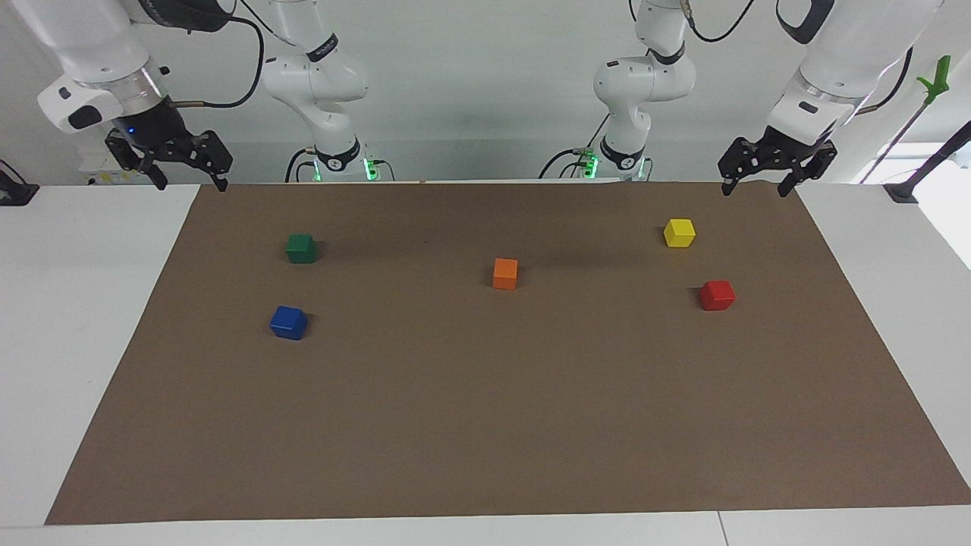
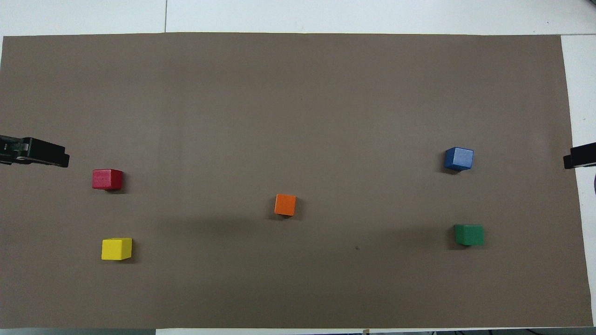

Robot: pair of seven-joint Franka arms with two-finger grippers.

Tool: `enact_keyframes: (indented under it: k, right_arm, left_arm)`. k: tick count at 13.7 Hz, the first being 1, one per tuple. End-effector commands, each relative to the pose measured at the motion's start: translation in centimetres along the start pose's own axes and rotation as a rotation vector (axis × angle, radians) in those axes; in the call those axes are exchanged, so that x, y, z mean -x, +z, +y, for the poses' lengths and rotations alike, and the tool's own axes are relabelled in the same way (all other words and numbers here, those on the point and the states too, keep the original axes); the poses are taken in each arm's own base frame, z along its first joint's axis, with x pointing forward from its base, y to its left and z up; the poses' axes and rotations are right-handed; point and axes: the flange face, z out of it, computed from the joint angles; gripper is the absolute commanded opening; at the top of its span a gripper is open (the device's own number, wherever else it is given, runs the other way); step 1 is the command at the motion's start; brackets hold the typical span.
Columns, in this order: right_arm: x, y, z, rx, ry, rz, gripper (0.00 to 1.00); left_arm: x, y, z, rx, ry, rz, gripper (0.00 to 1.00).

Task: Transfer red block to right arm and stack on blue block
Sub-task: 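Lower the left gripper onto the red cube and close it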

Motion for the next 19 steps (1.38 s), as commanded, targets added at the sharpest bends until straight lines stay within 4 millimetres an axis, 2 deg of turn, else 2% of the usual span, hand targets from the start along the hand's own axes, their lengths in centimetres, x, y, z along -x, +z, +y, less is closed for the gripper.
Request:
enact_keyframes:
  k: [1,6,8,10,11,14,15,16,18,19]
  right_arm:
    - [0.4,0.0,0.3,0.017,0.015,0.017,1.00]
    - [0.4,0.0,0.4,0.015,0.017,0.015,1.00]
    - [0.4,0.0,0.5,0.013,0.017,0.015,1.00]
    - [0.5,0.2,0.5,-0.005,0.018,0.009,1.00]
    - [0.7,0.4,0.3,-0.023,0.017,0.006,1.00]
    - [1.6,1.6,-0.6,-0.113,0.012,-0.013,1.00]
    - [2.0,2.3,-1.2,-0.163,0.013,-0.022,1.00]
    - [2.2,2.8,-1.7,-0.209,0.013,-0.030,1.00]
    - [3.0,3.6,-2.9,-0.330,0.017,-0.030,1.00]
    - [3.3,4.2,-3.7,-0.399,0.019,-0.038,1.00]
  left_arm:
    - [0.4,-0.6,-0.4,0.014,-0.009,0.014,1.00]
    - [0.9,0.0,-1.0,0.008,-0.024,0.006,1.00]
    - [0.3,1.9,-3.1,-0.007,-0.052,0.111,1.00]
    - [-0.3,4.2,-4.6,-0.008,-0.064,0.116,1.00]
    - [-0.9,5.5,-5.1,-0.009,-0.067,0.130,1.00]
    - [-1.3,12.9,-6.3,-0.014,-0.100,0.165,1.00]
    - [-1.7,15.9,-6.9,-0.008,-0.109,0.138,1.00]
    - [-2.4,17.9,-6.9,-0.004,-0.109,0.128,1.00]
    - [-3.0,21.0,-7.4,0.001,-0.120,0.115,1.00]
    - [-2.6,22.3,-8.3,0.002,-0.132,0.110,1.00]
